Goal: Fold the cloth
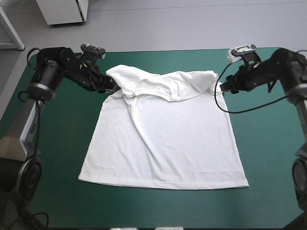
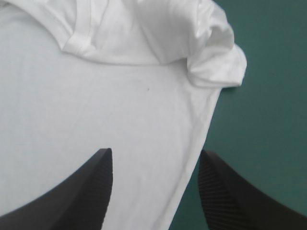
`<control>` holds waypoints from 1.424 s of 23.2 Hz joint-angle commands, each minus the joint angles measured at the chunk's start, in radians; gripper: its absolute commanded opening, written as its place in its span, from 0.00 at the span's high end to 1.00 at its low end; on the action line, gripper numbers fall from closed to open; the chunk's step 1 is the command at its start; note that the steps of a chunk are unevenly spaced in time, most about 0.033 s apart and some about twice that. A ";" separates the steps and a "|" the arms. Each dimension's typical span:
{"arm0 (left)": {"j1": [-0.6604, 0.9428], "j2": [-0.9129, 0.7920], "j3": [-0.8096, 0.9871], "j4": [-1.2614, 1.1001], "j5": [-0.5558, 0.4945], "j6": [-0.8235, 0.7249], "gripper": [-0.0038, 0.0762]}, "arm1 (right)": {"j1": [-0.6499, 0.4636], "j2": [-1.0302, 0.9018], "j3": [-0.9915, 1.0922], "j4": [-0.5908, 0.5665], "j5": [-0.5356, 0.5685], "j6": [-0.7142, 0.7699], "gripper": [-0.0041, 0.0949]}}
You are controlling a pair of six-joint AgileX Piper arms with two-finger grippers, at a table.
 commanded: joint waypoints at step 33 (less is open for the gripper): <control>0.001 -0.436 1.025 0.119 -0.192 -0.057 0.41 | 0.126 -0.525 0.635 -0.315 0.043 0.201 0.44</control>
